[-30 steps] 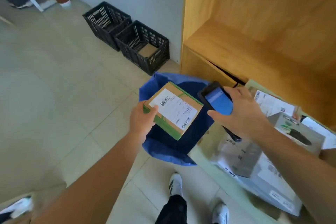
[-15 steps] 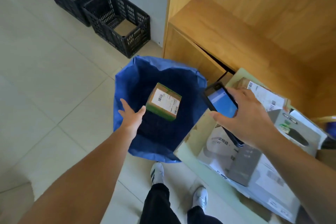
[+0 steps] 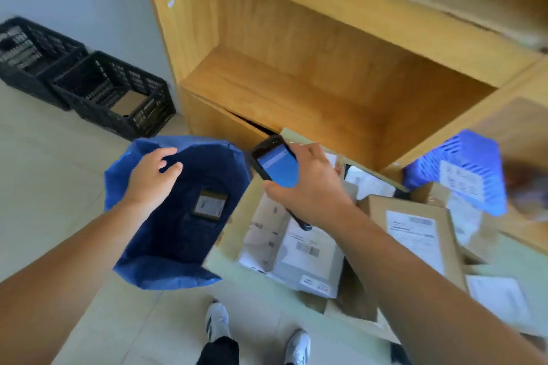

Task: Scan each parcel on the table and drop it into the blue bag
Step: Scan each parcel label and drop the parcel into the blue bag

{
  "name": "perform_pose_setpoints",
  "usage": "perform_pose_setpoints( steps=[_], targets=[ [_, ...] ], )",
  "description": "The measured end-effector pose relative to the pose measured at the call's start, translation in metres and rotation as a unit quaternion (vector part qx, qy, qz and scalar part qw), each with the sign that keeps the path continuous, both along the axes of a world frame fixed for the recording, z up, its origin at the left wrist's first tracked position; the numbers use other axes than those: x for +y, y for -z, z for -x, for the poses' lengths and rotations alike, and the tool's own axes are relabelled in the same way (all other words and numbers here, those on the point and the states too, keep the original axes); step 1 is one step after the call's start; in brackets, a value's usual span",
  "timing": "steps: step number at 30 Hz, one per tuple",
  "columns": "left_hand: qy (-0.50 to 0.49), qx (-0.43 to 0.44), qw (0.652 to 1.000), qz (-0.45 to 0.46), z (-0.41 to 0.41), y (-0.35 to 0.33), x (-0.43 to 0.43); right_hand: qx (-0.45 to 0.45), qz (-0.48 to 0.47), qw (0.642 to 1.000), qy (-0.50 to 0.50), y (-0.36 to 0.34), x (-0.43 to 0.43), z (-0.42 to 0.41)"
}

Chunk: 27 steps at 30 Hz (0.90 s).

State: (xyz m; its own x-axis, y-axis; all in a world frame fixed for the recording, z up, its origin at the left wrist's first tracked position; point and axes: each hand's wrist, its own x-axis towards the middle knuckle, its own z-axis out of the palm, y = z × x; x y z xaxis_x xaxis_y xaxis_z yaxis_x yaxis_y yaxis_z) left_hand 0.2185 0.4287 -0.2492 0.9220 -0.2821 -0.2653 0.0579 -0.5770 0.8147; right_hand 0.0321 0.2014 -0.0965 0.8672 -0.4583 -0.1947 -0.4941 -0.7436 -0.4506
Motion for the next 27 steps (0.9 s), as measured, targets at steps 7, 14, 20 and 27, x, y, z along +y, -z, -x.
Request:
perform_pose_setpoints(
  steps=[7, 14, 20, 27],
  targets=[
    [0.187, -0.074, 0.976, 0.078, 0.095, -0.113, -0.165, -0.095, 0.011, 0.992, 0.080, -0.039, -0.074, 0.118],
    [0.432, -0.175, 0.878, 0.105, 0.255, -0.166, -0.345, -0.098, 0.059, 0.958, 0.263, -0.060, -0.181, 0.314],
    [0.512, -0.187, 0.832, 0.105, 0.401, -0.148, -0.448, -0.081, 0.085, 0.922, 0.368, -0.056, -0.239, 0.459],
    [0.630, -0.140, 0.763, 0.002, 0.536, -0.082, -0.495, -0.020, 0.057, 0.893, 0.446, -0.005, -0.260, 0.582]
  ],
)
